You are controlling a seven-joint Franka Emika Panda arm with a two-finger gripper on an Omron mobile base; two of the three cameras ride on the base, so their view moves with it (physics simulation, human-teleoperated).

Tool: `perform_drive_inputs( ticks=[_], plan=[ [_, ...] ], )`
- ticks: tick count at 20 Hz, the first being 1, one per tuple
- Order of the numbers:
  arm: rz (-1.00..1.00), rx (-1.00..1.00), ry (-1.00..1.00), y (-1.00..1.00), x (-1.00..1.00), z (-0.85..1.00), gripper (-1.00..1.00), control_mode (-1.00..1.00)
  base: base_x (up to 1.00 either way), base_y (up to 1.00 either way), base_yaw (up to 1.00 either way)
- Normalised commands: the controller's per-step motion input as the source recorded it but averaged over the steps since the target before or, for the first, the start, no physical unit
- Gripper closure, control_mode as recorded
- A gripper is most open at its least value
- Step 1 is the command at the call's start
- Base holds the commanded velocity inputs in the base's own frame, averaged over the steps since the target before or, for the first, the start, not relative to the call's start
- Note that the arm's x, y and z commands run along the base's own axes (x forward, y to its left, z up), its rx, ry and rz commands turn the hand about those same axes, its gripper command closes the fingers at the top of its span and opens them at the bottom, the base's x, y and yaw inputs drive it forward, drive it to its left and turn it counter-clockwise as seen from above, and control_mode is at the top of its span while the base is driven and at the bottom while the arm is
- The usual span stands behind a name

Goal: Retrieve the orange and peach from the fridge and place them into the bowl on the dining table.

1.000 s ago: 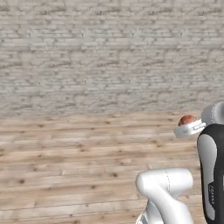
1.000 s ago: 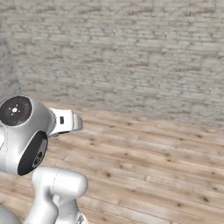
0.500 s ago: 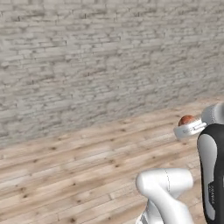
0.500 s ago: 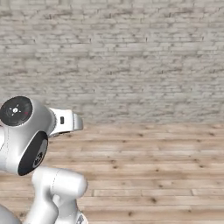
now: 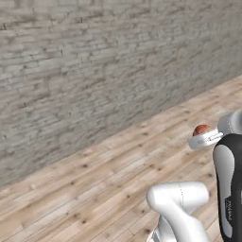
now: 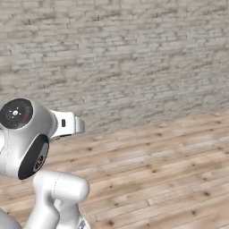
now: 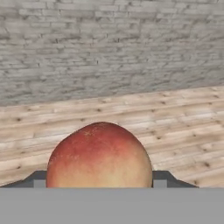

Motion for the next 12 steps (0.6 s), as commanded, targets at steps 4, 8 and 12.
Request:
perform_drive_inputs(
  ticks=[4,8,12],
  plan=[
    [0.00,0.00,0.00,0.00,0.00,0.00,1.00,1.00,1.00,-0.43,-0.48],
    [0.00,0.00,0.00,0.00,0.00,0.00,1.00,1.00,1.00,-0.23,-0.45],
    [0.00,0.00,0.00,0.00,0.00,0.00,1.00,1.00,1.00,0.00,-0.39]
  ],
)
